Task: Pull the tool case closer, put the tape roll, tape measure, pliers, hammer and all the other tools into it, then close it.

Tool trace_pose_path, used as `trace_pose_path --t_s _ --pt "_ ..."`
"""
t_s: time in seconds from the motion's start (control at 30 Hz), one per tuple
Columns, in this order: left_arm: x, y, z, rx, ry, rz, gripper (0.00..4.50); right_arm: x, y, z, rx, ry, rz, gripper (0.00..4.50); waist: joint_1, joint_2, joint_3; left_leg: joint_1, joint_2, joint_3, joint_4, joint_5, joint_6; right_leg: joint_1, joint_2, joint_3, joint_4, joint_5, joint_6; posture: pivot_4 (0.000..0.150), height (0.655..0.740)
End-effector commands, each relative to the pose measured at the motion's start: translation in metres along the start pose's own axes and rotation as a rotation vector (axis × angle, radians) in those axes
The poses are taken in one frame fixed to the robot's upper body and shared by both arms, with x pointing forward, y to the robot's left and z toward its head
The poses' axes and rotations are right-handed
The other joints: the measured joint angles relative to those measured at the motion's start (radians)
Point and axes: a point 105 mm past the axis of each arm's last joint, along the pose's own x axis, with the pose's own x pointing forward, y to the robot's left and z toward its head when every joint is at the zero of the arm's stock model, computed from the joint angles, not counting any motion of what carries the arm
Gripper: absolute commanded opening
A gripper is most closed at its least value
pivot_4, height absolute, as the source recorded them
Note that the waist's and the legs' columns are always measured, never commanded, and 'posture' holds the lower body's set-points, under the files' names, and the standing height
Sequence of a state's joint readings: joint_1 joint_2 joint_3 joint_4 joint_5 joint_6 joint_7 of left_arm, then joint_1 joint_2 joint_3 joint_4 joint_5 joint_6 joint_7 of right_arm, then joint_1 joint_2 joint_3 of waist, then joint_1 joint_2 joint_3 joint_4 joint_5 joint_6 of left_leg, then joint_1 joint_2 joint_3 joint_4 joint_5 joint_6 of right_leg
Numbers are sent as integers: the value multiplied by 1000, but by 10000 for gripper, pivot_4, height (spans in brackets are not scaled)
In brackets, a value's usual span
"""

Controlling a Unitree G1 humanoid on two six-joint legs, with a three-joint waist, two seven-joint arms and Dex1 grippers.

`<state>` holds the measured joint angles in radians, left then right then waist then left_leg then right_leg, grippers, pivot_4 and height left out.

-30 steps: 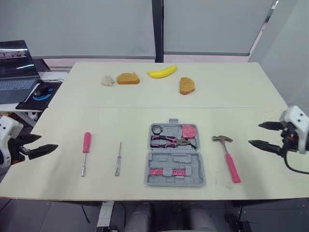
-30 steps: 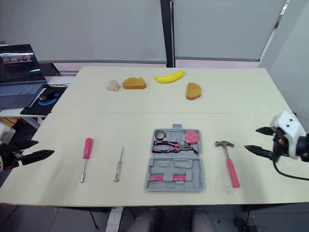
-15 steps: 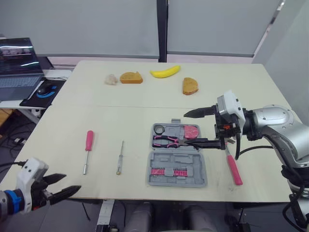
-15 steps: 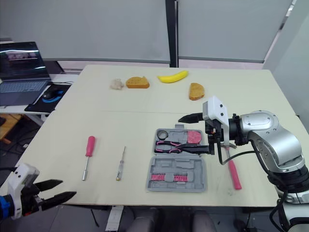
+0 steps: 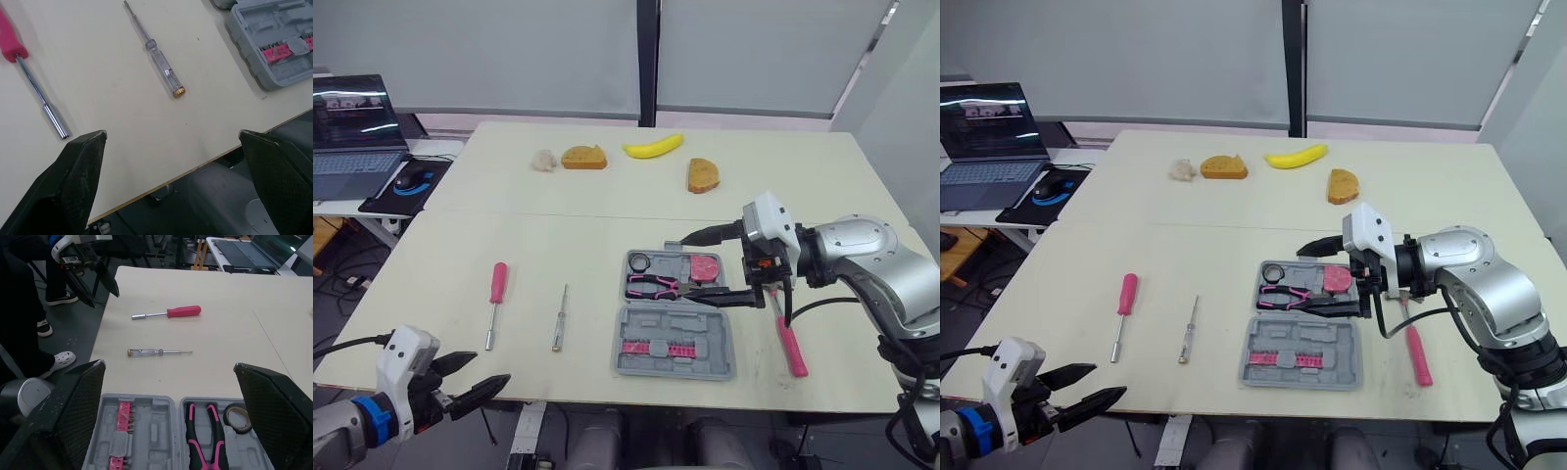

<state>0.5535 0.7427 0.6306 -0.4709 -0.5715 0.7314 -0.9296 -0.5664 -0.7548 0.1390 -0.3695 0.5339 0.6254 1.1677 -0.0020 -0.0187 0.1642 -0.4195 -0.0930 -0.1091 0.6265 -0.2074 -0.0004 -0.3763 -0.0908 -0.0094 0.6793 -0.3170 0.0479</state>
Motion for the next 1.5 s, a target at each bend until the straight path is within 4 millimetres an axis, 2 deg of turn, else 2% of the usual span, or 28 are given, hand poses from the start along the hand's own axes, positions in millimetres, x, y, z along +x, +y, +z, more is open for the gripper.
trace_pose_path --t_s 0.03,0.13,0.3,0.53,0.6,0.73,1.13,1.23,1.5 --pt "2 -3 13 20 -77 12 45000 -6 1 9 -61 2 -16 44690 0 0 0 0 0 0 0 0 0 0 0 0 0 0 0 1500 7400" --pt "24 -18 13 8 -108 12 45000 -7 0 7 -65 11 -27 44690 1 0 0 0 0 0 0 0 0 1 0 0 0 0 0 1500 7400" --pt "66 -16 17 7 -189 210 45000 -7 0 4 -63 16 -44 44690 5 -1 0 1 0 -1 0 0 0 4 0 -1 0 0 0 1500 7400" --pt "114 -37 20 -9 -213 305 45000 -8 -1 1 -68 30 -69 44690 8 -1 0 0 -1 0 1 0 0 6 1 0 0 1 1 1500 7400" --pt "130 -37 17 -45 -192 367 45000 -8 -1 1 -67 32 -73 44690 10 -1 0 1 -1 0 1 0 0 6 1 0 0 1 1 1500 7400" --pt "141 -37 18 -60 -174 413 45000 -9 -2 -1 -70 40 -84 44690 9 -2 0 0 -1 0 1 0 0 6 1 -1 1 1 2 1500 7400" --pt "150 -31 10 -102 -132 441 45000 -11 -5 -1 -71 43 -113 44690 10 -2 0 0 -1 0 1 0 0 6 1 -1 1 1 2 1500 7400" --pt "153 -30 12 -101 -130 435 38944 -11 -4 0 -70 41 -115 45000 10 -2 0 0 -1 0 1 0 0 6 1 -1 1 1 2 1500 7400" --pt "151 -29 9 -118 -121 453 13443 -12 -6 0 -71 43 -128 45000 10 -2 0 0 -1 0 1 0 0 6 1 -1 1 1 2 1500 7400"
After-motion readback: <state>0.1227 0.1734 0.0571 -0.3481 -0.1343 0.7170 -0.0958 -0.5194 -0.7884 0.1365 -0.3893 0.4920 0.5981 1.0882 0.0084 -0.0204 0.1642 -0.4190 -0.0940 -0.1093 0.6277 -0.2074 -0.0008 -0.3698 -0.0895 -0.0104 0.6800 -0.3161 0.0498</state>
